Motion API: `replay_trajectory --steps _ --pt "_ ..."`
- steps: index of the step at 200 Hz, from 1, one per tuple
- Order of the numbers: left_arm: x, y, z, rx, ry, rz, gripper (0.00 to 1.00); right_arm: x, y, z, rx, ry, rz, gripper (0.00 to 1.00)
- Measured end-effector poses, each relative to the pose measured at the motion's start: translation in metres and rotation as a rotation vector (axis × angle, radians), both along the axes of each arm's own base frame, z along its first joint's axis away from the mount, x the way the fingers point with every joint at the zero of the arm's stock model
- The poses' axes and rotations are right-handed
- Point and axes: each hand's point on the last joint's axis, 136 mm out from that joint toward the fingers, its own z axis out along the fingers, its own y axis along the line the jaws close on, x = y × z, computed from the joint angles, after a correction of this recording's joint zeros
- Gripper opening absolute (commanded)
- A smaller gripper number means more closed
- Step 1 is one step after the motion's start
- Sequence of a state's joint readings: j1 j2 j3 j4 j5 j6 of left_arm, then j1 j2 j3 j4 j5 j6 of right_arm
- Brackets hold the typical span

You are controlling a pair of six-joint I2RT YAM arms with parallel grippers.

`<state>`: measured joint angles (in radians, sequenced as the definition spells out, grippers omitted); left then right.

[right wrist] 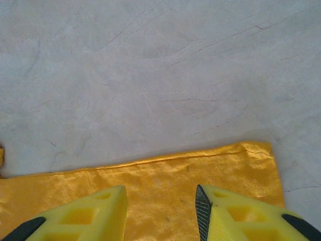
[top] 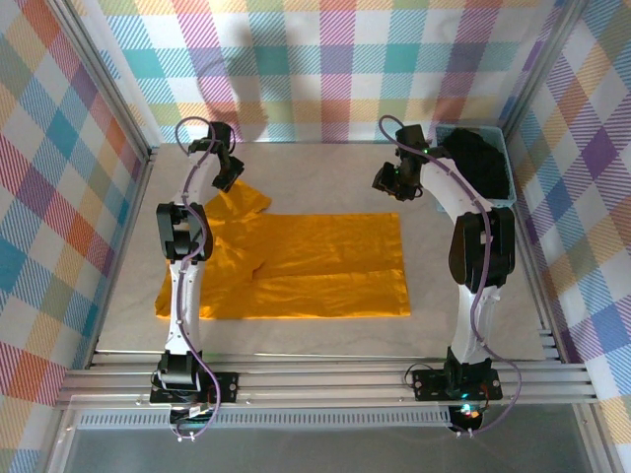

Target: Fold and stack the t-shirts

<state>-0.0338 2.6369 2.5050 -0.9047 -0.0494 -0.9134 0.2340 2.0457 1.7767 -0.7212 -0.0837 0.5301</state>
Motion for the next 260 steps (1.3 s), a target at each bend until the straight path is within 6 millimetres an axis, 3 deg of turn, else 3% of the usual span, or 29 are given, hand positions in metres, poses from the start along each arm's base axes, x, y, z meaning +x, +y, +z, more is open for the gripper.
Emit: replay_trajectory --steps 56,120,184,260 --pt "0.007 -0.001 0.005 -0.104 -0.036 0.170 0.44 -0.002 0.001 -0.001 0.008 0.009 0.005 0.42" --pt "-0.005 -0.006 -0.011 -0.158 0.034 0.238 0.43 -0.005 0.000 -0.005 0.001 0.029 0.003 0.42" --pt "-0.018 -0.007 -0.020 -0.195 0.103 0.257 0.03 0.005 0.001 -0.006 -0.004 0.025 0.001 0.42" --pt "-0.020 0.003 -0.011 -0.187 0.096 0.220 0.00 0.013 -0.002 -0.008 -0.046 0.022 0.007 0.42"
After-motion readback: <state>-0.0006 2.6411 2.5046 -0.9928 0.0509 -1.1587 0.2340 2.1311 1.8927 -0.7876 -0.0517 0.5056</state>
